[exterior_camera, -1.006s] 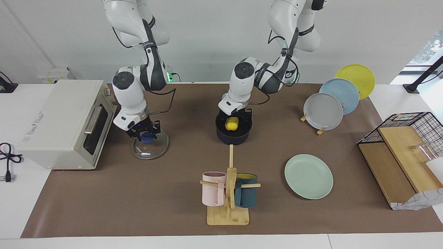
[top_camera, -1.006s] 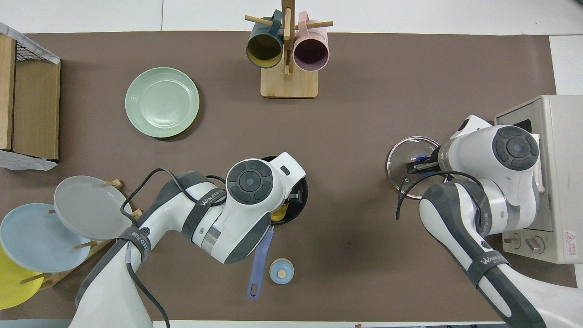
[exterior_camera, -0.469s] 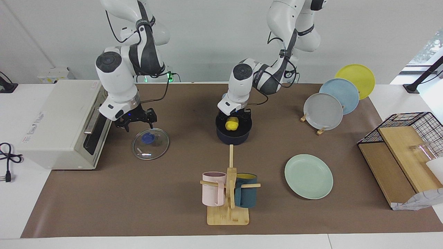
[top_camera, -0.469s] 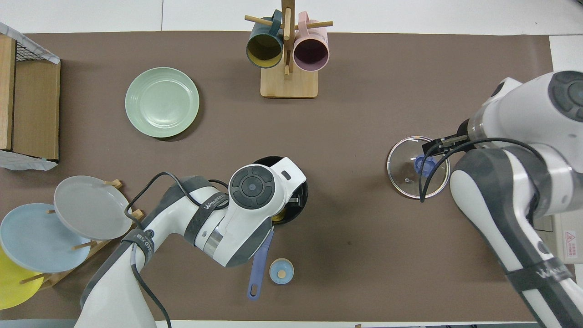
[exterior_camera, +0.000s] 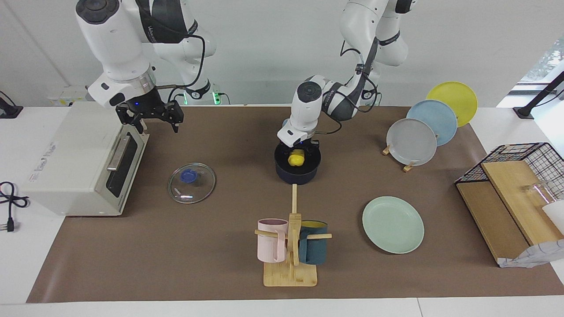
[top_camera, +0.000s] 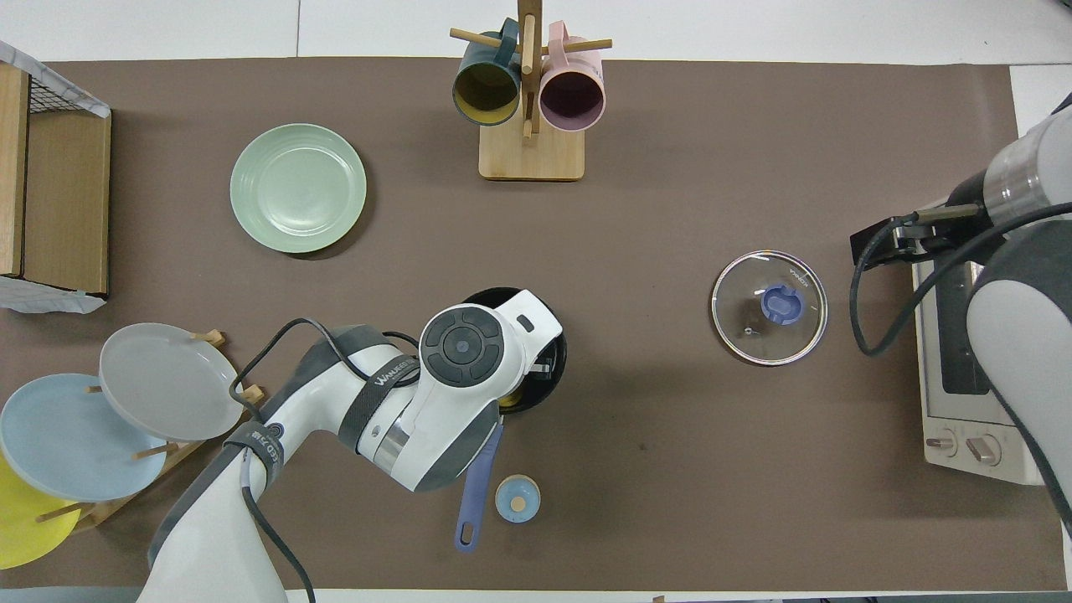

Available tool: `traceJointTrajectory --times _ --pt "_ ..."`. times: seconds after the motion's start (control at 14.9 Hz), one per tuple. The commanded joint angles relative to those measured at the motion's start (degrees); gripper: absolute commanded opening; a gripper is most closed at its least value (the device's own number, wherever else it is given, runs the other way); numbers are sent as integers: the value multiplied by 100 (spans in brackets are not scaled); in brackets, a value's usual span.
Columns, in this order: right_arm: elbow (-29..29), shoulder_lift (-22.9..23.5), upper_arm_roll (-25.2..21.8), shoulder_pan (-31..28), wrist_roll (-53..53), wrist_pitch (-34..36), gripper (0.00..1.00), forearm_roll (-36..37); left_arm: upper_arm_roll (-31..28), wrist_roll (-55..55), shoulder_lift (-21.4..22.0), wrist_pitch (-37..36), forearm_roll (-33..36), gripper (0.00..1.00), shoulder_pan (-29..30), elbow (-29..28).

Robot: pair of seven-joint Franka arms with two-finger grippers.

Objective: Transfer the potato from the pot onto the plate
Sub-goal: 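Grasp the yellow potato with the left gripper and lift it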

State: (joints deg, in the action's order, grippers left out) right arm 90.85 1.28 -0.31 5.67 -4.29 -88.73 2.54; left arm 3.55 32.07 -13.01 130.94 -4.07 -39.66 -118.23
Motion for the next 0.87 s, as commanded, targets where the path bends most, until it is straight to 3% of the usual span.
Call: traceJointTrajectory --times 0.0,0.27,0.47,0.8 --pt "-454 84 66 -154 -116 487 100 45 -100 -43 27 89 -85 30 -112 -87" --pt "-129 -233 40 -92 -186 453 100 36 -100 -34 44 54 -85 0 -95 -60" --pt "11 -347 14 -110 -178 444 100 36 -100 -52 245 -592 -94 0 10 281" --pt "152 -427 22 -302 -160 259 100 10 -162 -60 273 -2097 -199 0 580 1660"
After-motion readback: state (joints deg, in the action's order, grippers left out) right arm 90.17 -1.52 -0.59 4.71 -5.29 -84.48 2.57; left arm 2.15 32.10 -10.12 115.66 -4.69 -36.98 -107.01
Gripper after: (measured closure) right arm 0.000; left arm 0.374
